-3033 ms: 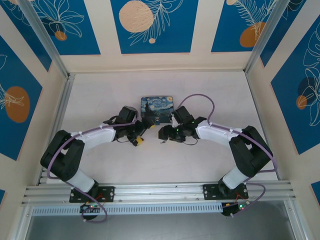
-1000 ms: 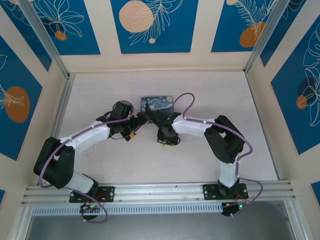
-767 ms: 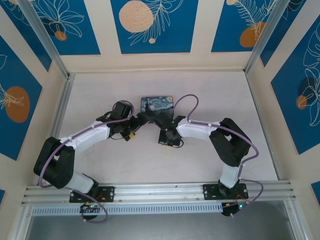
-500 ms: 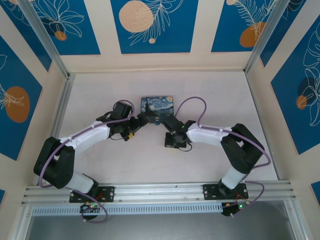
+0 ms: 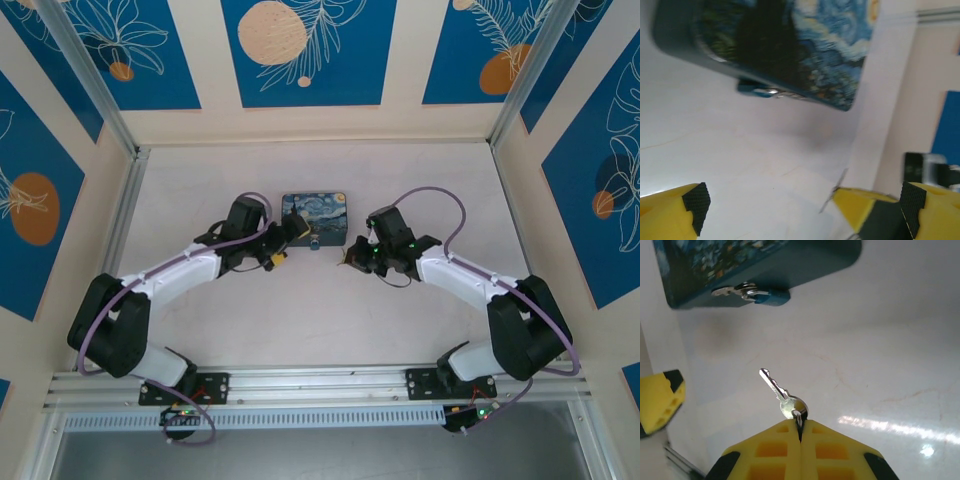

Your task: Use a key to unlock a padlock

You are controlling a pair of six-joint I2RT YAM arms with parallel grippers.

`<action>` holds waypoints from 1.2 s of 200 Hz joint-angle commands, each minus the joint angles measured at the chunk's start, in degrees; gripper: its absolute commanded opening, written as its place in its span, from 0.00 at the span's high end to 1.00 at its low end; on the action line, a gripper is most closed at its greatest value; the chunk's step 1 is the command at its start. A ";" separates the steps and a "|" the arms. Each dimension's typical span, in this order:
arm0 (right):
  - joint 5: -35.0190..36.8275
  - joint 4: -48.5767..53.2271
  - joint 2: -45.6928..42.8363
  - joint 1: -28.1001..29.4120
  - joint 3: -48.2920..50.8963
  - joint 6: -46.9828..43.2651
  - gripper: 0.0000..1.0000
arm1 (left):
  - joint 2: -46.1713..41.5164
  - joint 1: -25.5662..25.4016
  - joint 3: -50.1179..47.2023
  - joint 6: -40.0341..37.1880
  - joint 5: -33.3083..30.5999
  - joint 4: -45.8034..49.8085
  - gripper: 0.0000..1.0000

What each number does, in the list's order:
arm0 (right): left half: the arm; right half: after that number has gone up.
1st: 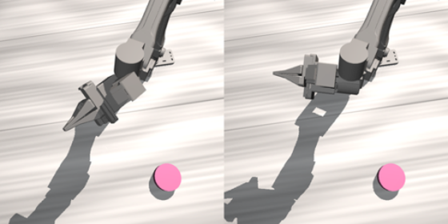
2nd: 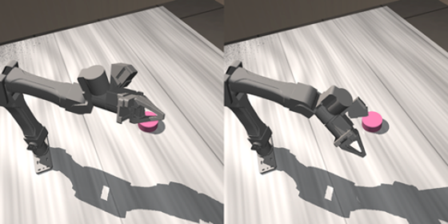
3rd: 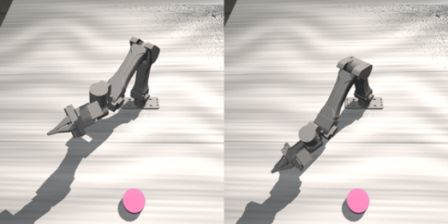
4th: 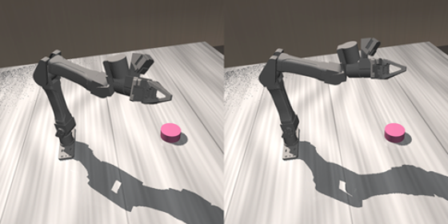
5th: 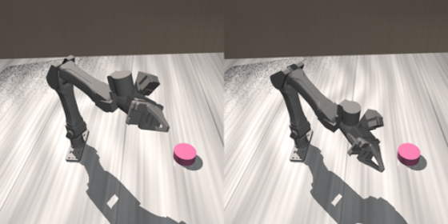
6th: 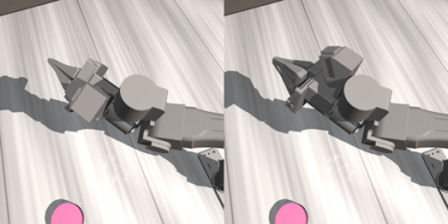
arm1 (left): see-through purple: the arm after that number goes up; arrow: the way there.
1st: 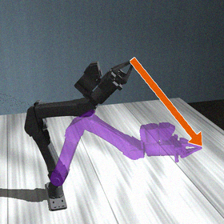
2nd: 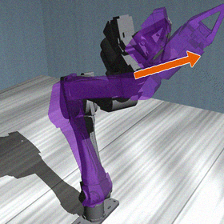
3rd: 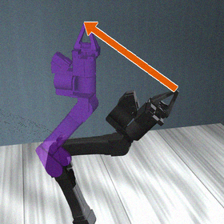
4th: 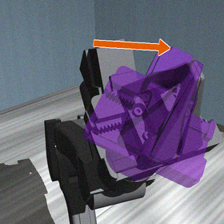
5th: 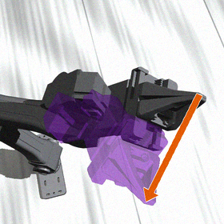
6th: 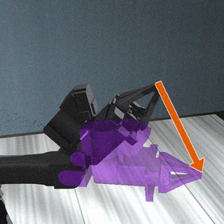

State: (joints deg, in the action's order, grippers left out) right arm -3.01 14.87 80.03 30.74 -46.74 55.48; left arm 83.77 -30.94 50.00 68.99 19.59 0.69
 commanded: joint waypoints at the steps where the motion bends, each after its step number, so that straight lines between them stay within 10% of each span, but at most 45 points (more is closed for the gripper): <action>1: 2.65 4.39 -0.96 1.12 -2.18 16.60 1.00 | 1.01 -2.10 -0.40 5.75 0.19 -10.34 0.02; 116: 14.72 -1.82 -6.47 3.65 4.09 44.49 1.00 | 5.51 -8.14 -3.41 8.11 -3.77 -18.62 0.20; 184: 13.21 -3.35 -1.75 3.07 0.31 46.03 1.00 | 10.07 -11.88 -4.89 8.61 -4.67 -27.18 0.55; 240: 12.20 -4.41 -0.49 2.40 -0.98 45.97 1.00 | 12.28 -13.08 -5.28 8.29 -4.84 -29.05 0.57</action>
State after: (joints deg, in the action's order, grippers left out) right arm 9.04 10.79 79.00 33.63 -46.06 100.33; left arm 94.26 -42.78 45.19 77.89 15.77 -25.30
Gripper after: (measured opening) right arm 0.050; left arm 0.436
